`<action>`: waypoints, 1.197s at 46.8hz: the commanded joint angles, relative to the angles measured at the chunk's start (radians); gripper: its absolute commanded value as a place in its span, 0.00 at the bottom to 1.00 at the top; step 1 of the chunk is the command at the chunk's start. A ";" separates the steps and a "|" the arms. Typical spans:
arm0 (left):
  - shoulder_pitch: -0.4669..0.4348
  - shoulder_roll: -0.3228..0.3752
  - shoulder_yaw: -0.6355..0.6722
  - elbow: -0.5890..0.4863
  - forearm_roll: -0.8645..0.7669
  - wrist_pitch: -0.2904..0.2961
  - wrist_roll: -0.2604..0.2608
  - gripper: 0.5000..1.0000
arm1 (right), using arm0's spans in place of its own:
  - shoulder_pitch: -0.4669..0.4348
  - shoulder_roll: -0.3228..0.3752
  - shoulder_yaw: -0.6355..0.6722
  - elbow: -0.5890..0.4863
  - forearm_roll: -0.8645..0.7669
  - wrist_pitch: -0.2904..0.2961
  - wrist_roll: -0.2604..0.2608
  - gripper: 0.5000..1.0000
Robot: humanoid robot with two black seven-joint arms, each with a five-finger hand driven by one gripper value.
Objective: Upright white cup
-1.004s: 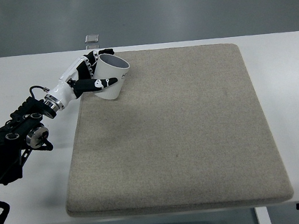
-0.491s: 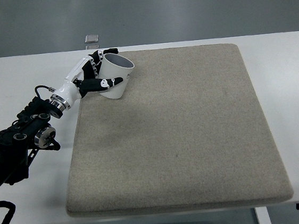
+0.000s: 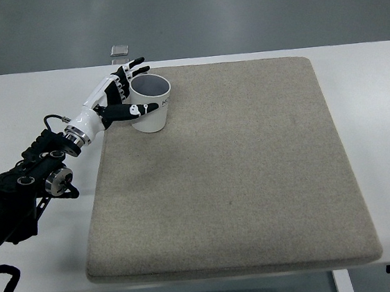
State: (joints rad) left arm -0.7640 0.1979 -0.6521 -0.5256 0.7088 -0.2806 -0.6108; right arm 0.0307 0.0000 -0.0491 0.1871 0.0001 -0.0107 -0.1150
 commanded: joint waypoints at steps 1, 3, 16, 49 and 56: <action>0.000 0.000 -0.004 -0.001 0.000 -0.002 0.000 0.99 | 0.000 0.000 0.000 0.000 0.000 0.000 0.000 0.86; 0.000 0.000 -0.004 -0.001 0.000 -0.003 0.000 0.99 | 0.000 0.000 0.000 0.000 0.000 0.000 0.000 0.86; -0.008 0.014 -0.007 -0.060 -0.043 -0.011 0.000 0.99 | 0.000 0.000 0.000 0.000 0.000 0.000 0.000 0.86; -0.139 0.043 -0.009 -0.010 -0.410 -0.026 0.000 0.99 | 0.000 0.000 0.000 0.000 0.000 0.000 0.000 0.86; -0.173 -0.018 -0.004 0.114 -0.476 -0.028 0.000 0.99 | 0.000 0.000 0.000 0.000 0.000 0.000 0.000 0.86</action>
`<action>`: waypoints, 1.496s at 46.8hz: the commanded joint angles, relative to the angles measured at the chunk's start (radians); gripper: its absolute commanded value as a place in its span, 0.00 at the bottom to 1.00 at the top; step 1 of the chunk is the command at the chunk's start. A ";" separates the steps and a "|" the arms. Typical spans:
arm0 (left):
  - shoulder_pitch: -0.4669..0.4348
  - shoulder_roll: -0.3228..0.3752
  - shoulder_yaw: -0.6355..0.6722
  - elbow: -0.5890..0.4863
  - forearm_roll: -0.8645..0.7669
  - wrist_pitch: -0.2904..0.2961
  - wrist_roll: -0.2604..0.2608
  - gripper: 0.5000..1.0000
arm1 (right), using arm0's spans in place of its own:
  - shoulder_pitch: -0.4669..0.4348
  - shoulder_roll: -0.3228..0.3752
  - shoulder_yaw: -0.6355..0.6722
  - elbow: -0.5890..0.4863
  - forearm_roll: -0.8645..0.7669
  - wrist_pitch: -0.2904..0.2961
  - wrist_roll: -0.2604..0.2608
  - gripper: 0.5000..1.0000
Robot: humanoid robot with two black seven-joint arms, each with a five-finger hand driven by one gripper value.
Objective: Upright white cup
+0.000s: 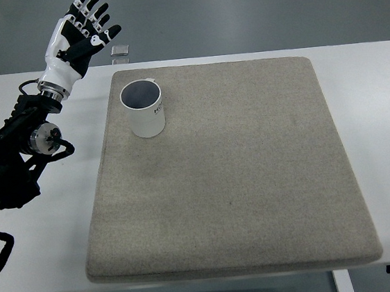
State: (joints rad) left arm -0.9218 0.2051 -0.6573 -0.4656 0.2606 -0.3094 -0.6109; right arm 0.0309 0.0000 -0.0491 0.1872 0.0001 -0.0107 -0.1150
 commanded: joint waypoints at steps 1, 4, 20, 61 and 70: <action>-0.025 -0.033 -0.001 0.077 -0.037 0.001 0.000 0.99 | 0.000 0.000 0.000 0.000 0.000 0.000 0.000 0.86; -0.042 -0.071 0.001 0.142 -0.069 -0.002 0.000 0.99 | 0.000 0.000 0.000 0.000 0.000 0.000 0.000 0.86; -0.057 -0.102 -0.008 0.185 -0.216 0.000 0.000 0.98 | 0.000 0.000 0.000 0.000 0.000 0.000 0.000 0.86; -0.144 -0.087 -0.080 0.196 -0.577 0.185 0.625 0.98 | 0.000 0.000 0.003 0.000 0.000 0.000 0.000 0.86; -0.147 -0.096 -0.097 0.191 -0.577 0.191 0.651 0.99 | 0.000 0.000 0.003 0.000 -0.003 0.002 0.000 0.86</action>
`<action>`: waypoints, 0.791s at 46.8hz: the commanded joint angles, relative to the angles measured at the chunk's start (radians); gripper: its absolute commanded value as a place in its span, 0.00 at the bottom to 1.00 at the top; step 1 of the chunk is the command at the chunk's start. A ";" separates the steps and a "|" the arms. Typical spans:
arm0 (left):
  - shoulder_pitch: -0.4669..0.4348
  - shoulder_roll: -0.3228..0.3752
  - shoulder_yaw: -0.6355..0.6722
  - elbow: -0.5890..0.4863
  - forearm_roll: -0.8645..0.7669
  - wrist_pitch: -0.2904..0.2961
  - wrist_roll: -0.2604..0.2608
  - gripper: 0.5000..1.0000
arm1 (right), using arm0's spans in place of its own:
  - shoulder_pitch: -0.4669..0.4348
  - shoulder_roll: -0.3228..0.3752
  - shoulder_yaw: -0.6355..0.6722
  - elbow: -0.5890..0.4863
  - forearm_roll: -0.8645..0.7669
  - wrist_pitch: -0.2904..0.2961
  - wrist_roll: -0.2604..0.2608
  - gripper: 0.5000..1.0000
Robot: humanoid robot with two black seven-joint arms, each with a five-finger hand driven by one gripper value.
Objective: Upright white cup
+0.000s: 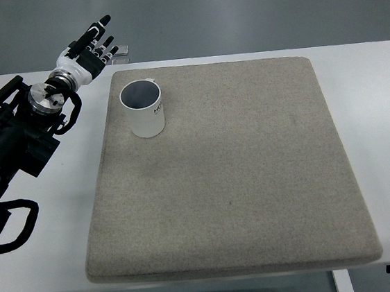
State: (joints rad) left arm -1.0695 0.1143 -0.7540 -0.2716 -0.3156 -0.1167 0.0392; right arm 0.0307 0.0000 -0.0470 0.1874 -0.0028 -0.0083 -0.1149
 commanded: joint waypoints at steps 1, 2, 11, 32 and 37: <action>0.000 -0.007 -0.001 -0.003 0.000 -0.004 0.001 0.99 | 0.000 0.000 0.002 0.000 0.000 -0.001 0.001 0.86; 0.000 -0.007 -0.001 -0.003 0.001 -0.008 0.001 0.99 | 0.000 0.000 0.002 0.000 0.000 -0.001 0.000 0.86; 0.005 -0.010 0.002 -0.003 0.003 -0.015 -0.001 0.99 | 0.000 0.000 0.002 0.000 0.000 -0.002 0.001 0.86; 0.032 -0.011 0.008 -0.006 0.004 -0.060 -0.018 0.99 | 0.000 0.000 0.001 0.000 -0.002 -0.002 0.001 0.86; 0.039 -0.015 0.004 -0.003 0.003 -0.066 -0.039 0.99 | 0.000 0.000 0.001 0.000 -0.002 -0.002 0.001 0.86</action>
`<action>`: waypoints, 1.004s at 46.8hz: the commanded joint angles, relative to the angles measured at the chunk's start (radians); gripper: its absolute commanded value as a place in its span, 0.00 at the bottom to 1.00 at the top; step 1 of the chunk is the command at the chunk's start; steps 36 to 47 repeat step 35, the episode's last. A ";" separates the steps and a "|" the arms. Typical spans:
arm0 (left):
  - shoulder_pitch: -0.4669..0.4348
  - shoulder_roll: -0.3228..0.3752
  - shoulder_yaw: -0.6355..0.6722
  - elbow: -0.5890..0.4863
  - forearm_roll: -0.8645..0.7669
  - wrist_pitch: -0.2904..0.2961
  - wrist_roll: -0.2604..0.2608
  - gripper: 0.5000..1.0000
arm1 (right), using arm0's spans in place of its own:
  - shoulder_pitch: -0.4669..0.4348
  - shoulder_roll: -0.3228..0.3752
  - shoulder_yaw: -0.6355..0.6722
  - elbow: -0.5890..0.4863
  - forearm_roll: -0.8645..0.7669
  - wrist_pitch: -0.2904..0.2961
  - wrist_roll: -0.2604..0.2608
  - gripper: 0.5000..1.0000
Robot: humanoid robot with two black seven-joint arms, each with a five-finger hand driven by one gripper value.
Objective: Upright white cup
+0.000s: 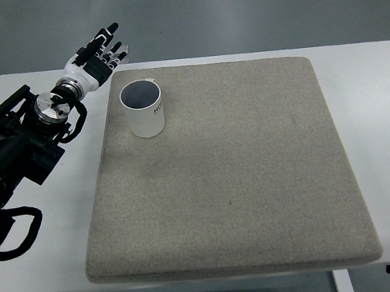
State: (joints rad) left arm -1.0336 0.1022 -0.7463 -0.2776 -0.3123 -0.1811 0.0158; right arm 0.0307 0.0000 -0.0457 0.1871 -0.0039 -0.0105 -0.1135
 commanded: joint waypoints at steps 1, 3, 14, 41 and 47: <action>0.003 -0.002 -0.004 0.003 -0.001 -0.001 -0.022 0.99 | 0.000 0.000 0.000 0.000 -0.001 0.000 0.000 0.86; 0.003 -0.002 -0.002 0.005 0.001 -0.001 -0.028 0.99 | 0.000 0.000 0.001 0.000 -0.001 0.000 0.000 0.86; 0.003 -0.002 -0.004 0.005 0.004 -0.001 -0.031 0.99 | 0.000 0.000 -0.002 0.000 -0.001 0.000 0.000 0.86; 0.003 -0.006 -0.001 0.003 0.004 -0.001 -0.048 0.99 | -0.002 0.000 -0.002 0.000 -0.001 0.000 0.000 0.86; 0.003 -0.006 -0.001 0.003 0.004 -0.001 -0.048 0.99 | -0.002 0.000 -0.002 0.000 -0.001 0.000 0.000 0.86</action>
